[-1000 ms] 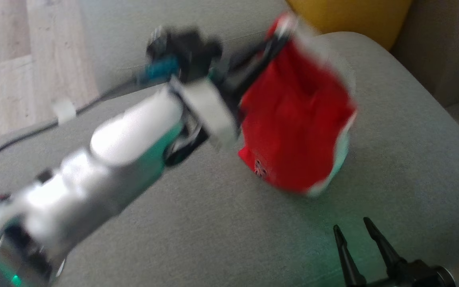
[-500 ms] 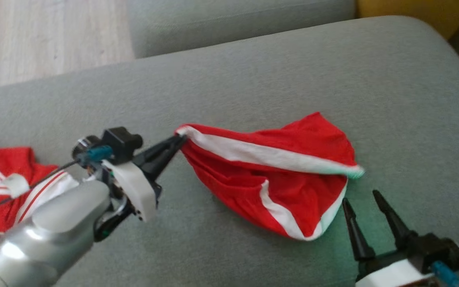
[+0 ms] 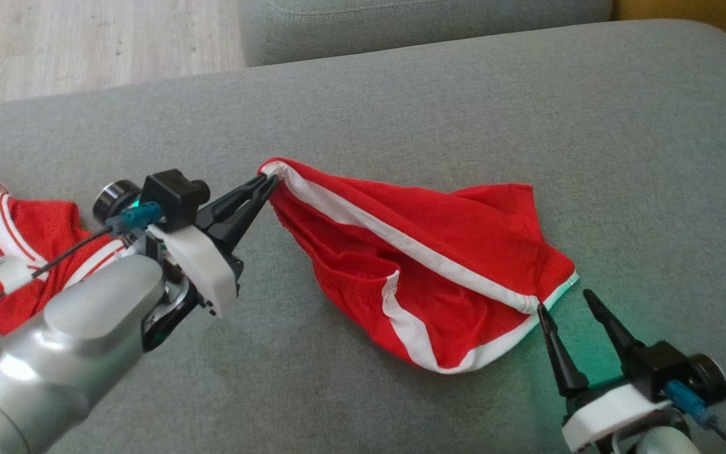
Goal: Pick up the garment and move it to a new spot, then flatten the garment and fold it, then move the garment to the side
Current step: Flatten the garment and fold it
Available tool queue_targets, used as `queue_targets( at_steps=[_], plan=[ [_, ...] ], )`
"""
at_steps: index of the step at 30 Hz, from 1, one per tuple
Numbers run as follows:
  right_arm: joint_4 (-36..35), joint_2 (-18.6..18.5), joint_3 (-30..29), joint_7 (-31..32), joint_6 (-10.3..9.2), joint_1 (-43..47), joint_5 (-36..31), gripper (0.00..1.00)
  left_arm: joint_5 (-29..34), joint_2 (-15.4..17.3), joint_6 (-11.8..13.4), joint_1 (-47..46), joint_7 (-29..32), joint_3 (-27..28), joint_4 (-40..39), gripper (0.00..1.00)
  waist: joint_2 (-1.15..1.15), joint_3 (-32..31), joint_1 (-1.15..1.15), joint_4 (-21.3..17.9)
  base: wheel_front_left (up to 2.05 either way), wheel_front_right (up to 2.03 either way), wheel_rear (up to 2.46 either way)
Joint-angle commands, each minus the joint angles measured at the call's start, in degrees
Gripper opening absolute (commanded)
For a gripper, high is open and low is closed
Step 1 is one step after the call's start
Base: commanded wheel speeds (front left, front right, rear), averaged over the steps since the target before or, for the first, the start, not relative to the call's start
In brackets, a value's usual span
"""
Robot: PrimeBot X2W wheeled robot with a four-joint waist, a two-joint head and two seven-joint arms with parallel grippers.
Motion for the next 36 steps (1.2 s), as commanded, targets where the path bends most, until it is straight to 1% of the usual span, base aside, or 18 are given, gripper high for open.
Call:
queue_targets(
  at_steps=[1,7,13,15,17,18,19,21,25,30,33,36],
  plan=[
    [-0.25,-0.69,2.00,-0.62,0.39,-2.89,0.50,1.00,0.27,0.88,0.09,-3.74,-0.96,2.62,-0.17,0.00,0.00,0.03,0.00,0.31,0.00,0.00,0.00],
    [4.96,-0.51,4.86,-0.62,0.39,-5.44,2.10,1.00,0.56,0.09,0.09,-4.34,-0.91,2.57,-0.12,0.00,0.00,0.33,0.00,1.25,0.00,0.00,0.00],
    [8.22,-0.08,5.41,-0.62,0.39,-7.42,2.55,1.00,0.57,-0.22,0.09,-4.88,-0.81,2.55,-0.21,0.00,0.00,1.07,0.00,2.00,0.00,0.00,0.00],
    [9.29,0.10,5.67,-0.62,0.39,-8.06,2.68,0.96,0.59,-0.29,0.09,-5.17,-0.76,2.54,-0.24,0.00,0.00,1.46,0.00,2.25,0.00,0.00,0.00],
    [10.08,0.21,5.90,-0.62,0.39,-8.65,2.82,0.78,0.65,-0.39,0.09,-5.38,-0.74,2.54,-0.22,0.00,0.00,1.75,0.00,2.47,0.00,0.00,0.00],
    [10.35,0.24,6.03,-0.62,0.39,-8.85,2.90,0.58,0.69,-0.44,0.09,-5.39,-0.74,2.54,-0.20,0.00,0.00,1.85,0.00,2.56,0.00,0.00,0.00],
    [10.80,0.22,6.29,-0.62,0.39,-9.00,3.00,0.46,0.72,-0.48,0.09,-5.39,-0.72,2.54,-0.18,0.00,0.00,1.93,0.00,2.65,0.00,0.00,0.00],
    [11.28,0.09,6.89,-0.62,0.39,-9.32,3.15,0.00,0.80,-0.52,0.09,-5.36,-0.71,2.53,-0.10,0.00,0.00,2.02,0.00,2.78,0.00,0.00,0.00],
    [9.92,-0.61,6.89,-0.62,0.39,-9.52,3.26,0.00,0.93,-0.42,0.09,-5.29,-0.91,2.53,0.37,0.00,0.00,1.72,0.00,2.84,0.00,0.00,0.00],
    [3.28,-1.22,3.96,-0.62,0.39,-10.47,3.71,0.00,1.84,0.07,0.09,-6.68,-1.95,2.59,0.85,0.00,0.00,1.17,0.00,2.16,0.00,0.00,0.00],
    [-1.46,-2.32,1.73,-0.62,0.39,-13.78,3.69,0.00,3.50,-0.17,0.09,-9.27,-2.43,3.73,1.47,0.00,0.00,1.90,0.00,1.41,0.00,0.00,0.00],
    [-4.14,-4.67,0.67,-0.62,0.39,-20.25,3.61,0.00,6.39,-1.07,0.19,-13.72,-2.65,5.59,2.76,0.00,0.00,3.58,0.00,0.55,0.00,0.00,0.00]
  ],
)
